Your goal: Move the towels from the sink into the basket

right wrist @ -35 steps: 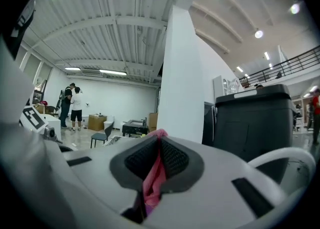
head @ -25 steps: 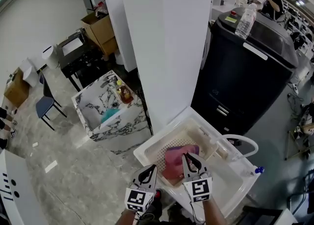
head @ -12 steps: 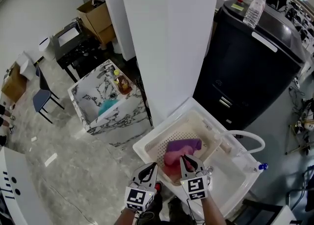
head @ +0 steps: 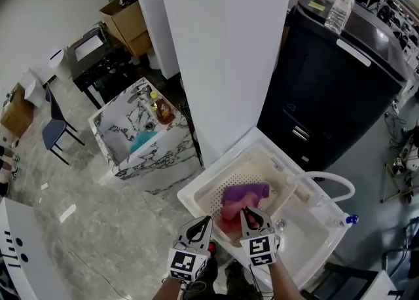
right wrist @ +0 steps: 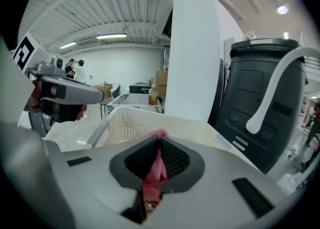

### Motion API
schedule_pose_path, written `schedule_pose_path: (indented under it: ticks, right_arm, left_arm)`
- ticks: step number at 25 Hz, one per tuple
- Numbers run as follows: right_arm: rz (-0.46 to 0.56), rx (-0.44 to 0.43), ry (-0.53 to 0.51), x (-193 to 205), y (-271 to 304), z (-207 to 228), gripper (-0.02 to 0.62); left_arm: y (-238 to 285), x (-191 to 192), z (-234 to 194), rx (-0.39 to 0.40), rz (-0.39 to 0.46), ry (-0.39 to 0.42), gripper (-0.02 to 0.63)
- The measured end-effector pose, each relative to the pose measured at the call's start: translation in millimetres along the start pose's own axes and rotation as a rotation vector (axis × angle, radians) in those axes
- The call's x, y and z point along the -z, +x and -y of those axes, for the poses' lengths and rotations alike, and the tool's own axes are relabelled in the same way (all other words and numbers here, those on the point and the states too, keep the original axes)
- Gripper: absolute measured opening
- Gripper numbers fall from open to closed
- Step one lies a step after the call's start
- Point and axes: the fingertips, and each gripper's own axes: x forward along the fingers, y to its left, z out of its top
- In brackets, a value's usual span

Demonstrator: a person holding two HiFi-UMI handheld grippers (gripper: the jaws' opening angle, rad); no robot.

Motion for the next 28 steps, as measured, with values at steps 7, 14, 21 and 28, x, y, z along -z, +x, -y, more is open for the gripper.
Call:
schedule_pose_path:
  ticks: [7,14,21,28]
  right_arm:
    - [0.077,-0.009,0.147,-12.2,-8.7,7.3,0.2]
    - [0.099,0.056,0.195,-17.0,-16.9,20.0,0.209]
    - [0.148,0.168,0.204,-33.5,-42.5,37.2,0.207]
    - [0.193,0.322,0.234,-42.8,-86.0,54.5,0.132]
  left_arm:
    - [1.5,-4.4,0.7,0.021,0.003,0.009,0.008]
    - [4.5,-11.8,-0.8,0.056,0.018,0.027,0.008]
    - [8.7,-37.1,3.7,0.137,0.062,0.059,0.008]
    - [14.7,-58.4,24.1,0.267,0.095,0.11,0.008]
